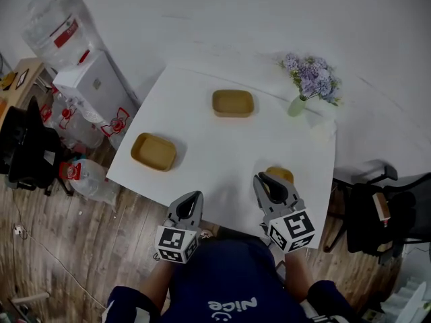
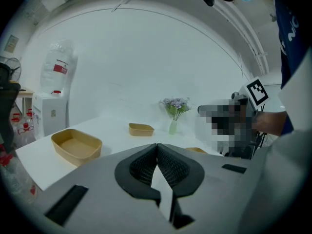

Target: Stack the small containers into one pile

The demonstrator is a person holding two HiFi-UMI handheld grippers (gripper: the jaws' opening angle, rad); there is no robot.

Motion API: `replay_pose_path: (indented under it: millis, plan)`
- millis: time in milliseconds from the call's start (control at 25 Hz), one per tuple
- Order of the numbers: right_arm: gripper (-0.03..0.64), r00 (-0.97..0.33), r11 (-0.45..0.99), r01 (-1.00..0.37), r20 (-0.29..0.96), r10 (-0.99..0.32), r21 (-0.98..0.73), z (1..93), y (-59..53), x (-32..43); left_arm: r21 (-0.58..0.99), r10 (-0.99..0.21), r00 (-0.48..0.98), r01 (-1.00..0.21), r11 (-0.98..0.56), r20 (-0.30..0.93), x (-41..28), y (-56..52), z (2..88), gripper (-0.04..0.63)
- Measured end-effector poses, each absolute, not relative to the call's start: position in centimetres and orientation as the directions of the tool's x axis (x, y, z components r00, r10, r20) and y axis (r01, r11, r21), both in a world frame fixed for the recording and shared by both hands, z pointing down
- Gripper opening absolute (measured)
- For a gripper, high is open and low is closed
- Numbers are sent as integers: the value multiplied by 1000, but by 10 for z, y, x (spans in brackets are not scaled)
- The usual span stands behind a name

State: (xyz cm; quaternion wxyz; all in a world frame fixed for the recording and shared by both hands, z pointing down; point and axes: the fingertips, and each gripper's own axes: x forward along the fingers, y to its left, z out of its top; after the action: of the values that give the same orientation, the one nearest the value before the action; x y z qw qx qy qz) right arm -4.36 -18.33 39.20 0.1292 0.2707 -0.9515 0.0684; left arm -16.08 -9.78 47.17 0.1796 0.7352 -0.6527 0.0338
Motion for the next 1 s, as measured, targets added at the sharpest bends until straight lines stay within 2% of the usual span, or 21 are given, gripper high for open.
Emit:
replay_pose_path:
  millis: [200,400,1000]
  plan:
    - [54,-823,844,-537,215,-526,9,358,-219,-53,271,-950,120,-962,-39,289,-169,-103,471,18]
    - [55,-837,863,-494,209,-505,106,338,-252,-66,312,-954,93,-950,1,286,-170,-110,472,19]
    - [55,-838,922,-323,388,-383,212,360,-340,-122,372,-943,34,-923,97,331,-184,-119,489,18]
